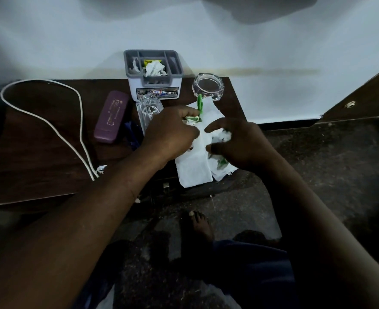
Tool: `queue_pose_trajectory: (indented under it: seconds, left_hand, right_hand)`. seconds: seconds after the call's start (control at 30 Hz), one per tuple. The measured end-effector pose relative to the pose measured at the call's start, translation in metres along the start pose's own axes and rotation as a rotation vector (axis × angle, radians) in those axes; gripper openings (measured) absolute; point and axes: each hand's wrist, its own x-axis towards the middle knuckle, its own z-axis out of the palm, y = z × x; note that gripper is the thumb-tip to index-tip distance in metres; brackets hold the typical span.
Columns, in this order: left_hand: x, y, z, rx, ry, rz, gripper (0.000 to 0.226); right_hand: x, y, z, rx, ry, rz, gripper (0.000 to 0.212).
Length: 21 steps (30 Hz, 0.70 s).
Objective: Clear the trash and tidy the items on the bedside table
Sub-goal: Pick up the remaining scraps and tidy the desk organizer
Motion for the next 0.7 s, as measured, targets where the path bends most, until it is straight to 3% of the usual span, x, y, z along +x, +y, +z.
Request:
queue_pose_trajectory:
  seconds: [0.13, 0.2, 0.3, 0.37, 0.47, 0.57, 0.7]
  left_hand:
    - [0.002, 0.000, 0.002, -0.003, -0.013, 0.027, 0.055]
    - [0.003, -0.001, 0.002, -0.007, 0.031, 0.059, 0.047]
    - [0.004, 0.002, 0.001, -0.082, 0.149, 0.089, 0.020]
    - [0.004, 0.004, 0.000, -0.116, 0.221, 0.101, 0.023]
    - [0.004, 0.004, -0.003, -0.103, 0.265, 0.105, 0.028]
    - [0.001, 0.005, -0.006, -0.068, 0.273, 0.096, 0.020]
    - [-0.002, 0.008, -0.016, -0.161, 0.245, 0.040, 0.021]
  right_hand:
    - [-0.002, -0.007, 0.011, -0.176, -0.242, -0.034, 0.052]
    - [-0.003, -0.008, 0.016, -0.253, -0.286, -0.032, 0.047]
    - [0.000, -0.006, 0.014, -0.212, -0.216, -0.016, 0.022]
    - [0.003, -0.006, 0.012, -0.172, -0.153, -0.036, 0.009]
    - [0.006, -0.008, 0.012, -0.184, -0.093, -0.071, 0.019]
    - [0.007, -0.010, 0.014, -0.134, -0.056, -0.058, 0.025]
    - [0.008, -0.014, 0.014, -0.060, 0.040, -0.022, 0.038]
